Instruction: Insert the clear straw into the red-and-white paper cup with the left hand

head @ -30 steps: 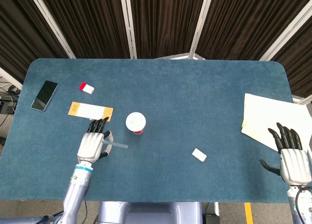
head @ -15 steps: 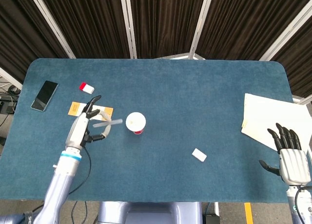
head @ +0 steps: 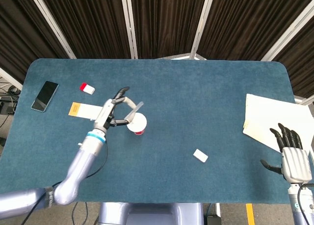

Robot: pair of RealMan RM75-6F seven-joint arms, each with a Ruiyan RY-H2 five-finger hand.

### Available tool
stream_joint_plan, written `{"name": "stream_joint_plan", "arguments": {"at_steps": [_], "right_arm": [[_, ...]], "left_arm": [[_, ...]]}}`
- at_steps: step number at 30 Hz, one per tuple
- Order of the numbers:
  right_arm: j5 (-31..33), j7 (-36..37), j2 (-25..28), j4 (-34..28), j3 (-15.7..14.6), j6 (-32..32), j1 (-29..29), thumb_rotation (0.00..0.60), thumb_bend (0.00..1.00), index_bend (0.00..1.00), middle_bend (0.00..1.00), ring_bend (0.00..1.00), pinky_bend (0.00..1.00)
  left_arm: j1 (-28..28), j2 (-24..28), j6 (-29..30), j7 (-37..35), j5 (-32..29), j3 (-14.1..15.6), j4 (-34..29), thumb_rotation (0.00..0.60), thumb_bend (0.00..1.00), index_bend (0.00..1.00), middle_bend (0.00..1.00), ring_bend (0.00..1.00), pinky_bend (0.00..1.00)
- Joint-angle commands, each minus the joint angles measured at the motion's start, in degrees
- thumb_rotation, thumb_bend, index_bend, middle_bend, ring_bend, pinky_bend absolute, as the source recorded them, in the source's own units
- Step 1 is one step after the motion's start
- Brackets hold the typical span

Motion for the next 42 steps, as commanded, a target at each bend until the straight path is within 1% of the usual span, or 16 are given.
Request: {"name": "stream_joint_plan", "arguments": {"at_steps": [1,7,12,21,25,34,42], "right_arm": [[-0.10,0.28,0.22,-0.21,-0.07,0.10,-0.11,0.600,0.12,0.11,0.00,0.00,0.00],[0.20,0.97,0.53,-0.38,-0.05,-0.11,-0.18,0.600,0.12,0.11,0.00,0.00,0.00],[0.19,1.28,0.70,-0.44,-0.07,-0.06,-0.25,0.600,0.13,0.11,0.00,0.00,0.00],[0.20,0.69,0.66,-0.62,-0.16,0.10,-0.36,0.600,0.12,0.11,0.00,0.00,0.00],[0.27,0.52,0.68,-0.68,-0.18,0.06,-0.37,0.600,0.13,0.11,0.00,0.00,0.00],[0.28,0.40,0.67,-0.66,-0.19,0.08,-0.38,0.600,0.13,0.11,0.00,0.00,0.00],[0.21,0.21,0.63,-0.66,-0.22,0.11,-0.37,0.600,0.12,0.11,0.00,0.00,0.00]], "left_arm": [[-2.12,-2.72,-1.06,-1.77,0.15,0.64,2.89,0.600,0.44,0.57,0.03,0.00,0.00],[-4.48,-5.93,-1.80,-3.37,0.70,1.52,6.56,0.600,0.44,0.57,0.03,0.00,0.00],[-5.03,-7.02,-1.29,-4.05,1.31,2.03,7.32,0.600,0.44,0.57,0.03,0.00,0.00],[-4.41,-5.71,0.00,-4.57,2.77,2.59,6.03,0.600,0.44,0.57,0.03,0.00,0.00],[-3.43,-4.61,0.31,-4.95,2.77,3.51,4.82,0.600,0.44,0.57,0.03,0.00,0.00],[-2.66,-3.80,1.22,-5.42,3.08,4.25,4.72,0.600,0.44,0.57,0.04,0.00,0.00],[-2.60,-3.46,0.75,-6.06,2.71,4.51,5.07,0.600,0.44,0.57,0.04,0.00,0.00]]}}
